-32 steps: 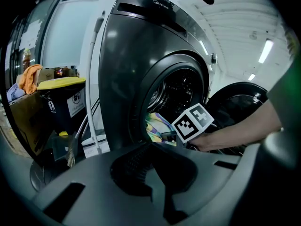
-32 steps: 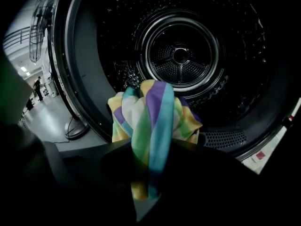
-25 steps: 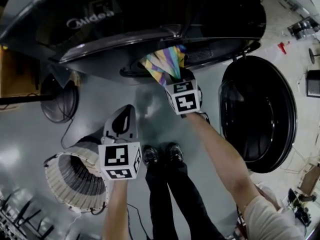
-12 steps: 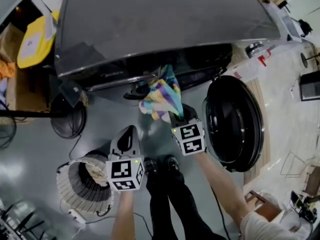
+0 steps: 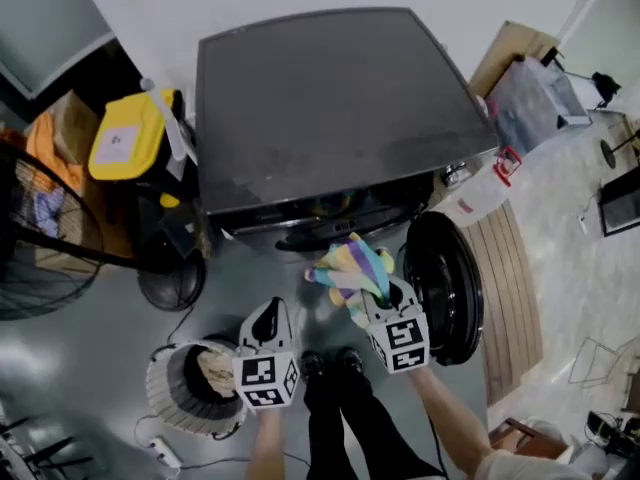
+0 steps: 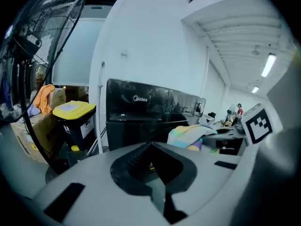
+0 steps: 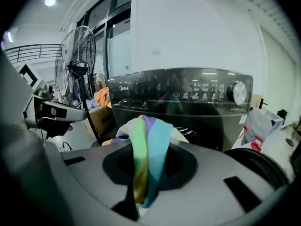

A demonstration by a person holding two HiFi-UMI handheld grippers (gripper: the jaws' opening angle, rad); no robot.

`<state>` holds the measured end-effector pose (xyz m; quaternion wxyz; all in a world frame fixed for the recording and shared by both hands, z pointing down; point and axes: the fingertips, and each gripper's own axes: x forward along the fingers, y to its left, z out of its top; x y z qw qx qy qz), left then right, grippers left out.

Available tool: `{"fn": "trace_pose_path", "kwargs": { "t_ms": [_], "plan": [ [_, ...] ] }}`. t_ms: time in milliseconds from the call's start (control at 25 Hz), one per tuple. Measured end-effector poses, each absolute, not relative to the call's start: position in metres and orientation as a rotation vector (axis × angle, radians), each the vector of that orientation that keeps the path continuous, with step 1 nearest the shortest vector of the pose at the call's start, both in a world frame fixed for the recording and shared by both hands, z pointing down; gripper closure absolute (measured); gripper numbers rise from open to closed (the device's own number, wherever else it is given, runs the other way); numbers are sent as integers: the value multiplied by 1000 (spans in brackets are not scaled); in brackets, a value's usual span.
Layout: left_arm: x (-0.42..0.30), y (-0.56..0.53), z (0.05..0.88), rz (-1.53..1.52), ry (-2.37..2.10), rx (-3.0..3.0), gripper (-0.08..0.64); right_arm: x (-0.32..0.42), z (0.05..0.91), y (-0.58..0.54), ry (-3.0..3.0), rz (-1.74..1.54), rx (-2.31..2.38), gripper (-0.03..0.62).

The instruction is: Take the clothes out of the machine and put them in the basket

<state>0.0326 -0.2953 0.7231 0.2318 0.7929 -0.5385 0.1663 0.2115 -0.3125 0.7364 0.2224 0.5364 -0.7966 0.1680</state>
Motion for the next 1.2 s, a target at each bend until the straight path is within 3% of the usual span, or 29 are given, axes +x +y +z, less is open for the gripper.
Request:
{"fn": "trace_pose_path", "kwargs": {
  "t_ms": [480, 800, 1200],
  "plan": [
    [38, -272, 573, 324, -1591, 2222, 543, 226, 572, -277, -2295, 360, 1503, 506],
    [1, -241, 488, 304, -1741, 2176, 543, 218, 476, -268, -2417, 285, 1422, 506],
    [-31, -203, 434, 293, -1880, 2116, 543, 199, 431, -242, -2494, 207, 1303, 506]
  ]
}}
